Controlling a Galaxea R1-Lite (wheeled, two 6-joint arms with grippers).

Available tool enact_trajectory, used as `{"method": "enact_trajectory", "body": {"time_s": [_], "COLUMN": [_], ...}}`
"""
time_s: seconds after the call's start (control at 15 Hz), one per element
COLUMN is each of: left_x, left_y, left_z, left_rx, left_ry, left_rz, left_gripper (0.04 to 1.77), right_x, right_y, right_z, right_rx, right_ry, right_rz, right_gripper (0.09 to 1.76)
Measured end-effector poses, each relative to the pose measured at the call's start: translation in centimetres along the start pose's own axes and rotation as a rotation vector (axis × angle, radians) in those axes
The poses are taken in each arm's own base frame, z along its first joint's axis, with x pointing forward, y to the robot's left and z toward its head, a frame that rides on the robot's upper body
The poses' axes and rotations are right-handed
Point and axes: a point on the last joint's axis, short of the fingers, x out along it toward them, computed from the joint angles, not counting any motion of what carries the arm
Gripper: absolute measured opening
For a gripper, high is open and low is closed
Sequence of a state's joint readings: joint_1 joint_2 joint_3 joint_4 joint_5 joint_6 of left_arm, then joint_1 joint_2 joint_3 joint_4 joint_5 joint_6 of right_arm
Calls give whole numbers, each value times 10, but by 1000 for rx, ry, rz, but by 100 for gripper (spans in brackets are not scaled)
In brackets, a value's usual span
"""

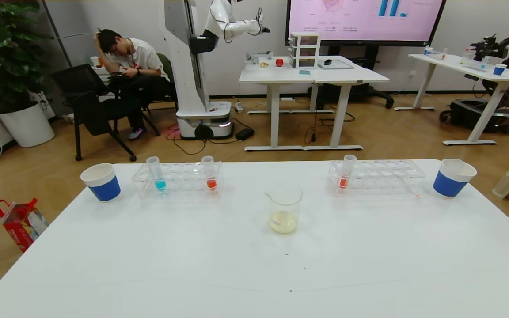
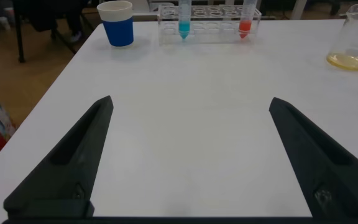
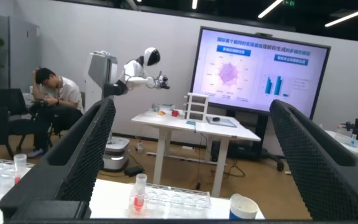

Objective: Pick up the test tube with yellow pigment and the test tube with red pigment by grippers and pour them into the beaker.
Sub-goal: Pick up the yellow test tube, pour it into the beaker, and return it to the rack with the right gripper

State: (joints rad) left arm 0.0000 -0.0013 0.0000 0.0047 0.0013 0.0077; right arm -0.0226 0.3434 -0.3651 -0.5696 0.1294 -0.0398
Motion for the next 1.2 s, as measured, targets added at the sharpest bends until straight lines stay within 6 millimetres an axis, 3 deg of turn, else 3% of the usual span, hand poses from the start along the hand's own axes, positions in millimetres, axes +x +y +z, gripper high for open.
{"method": "enact_trajectory", "body": {"time_s": [0.13,0.33,0.6,0.73,0.93,1.2], "left_x": [0,0,0,0,0,0], "left_y": [0,0,0,0,0,0], "left_z": [0,0,0,0,0,0], "left_rx": [0,0,0,0,0,4], "left_ry": [0,0,0,0,0,0], "left_rz": [0,0,0,0,0,0], "left_gripper": [175,175,175,175,175,175], "right_x": [-27,-56,-74,-81,-90,-89], "right_y": [3,8,13,14,14,14], "right_z": [-7,-43,-103,-122,-136,-135], "right_rx": [-20,-26,-3,11,13,30], "right_ry": [-12,62,301,458,611,598], "right_rz": [13,31,45,34,-21,-37], "right_gripper": [173,173,173,173,173,173]}}
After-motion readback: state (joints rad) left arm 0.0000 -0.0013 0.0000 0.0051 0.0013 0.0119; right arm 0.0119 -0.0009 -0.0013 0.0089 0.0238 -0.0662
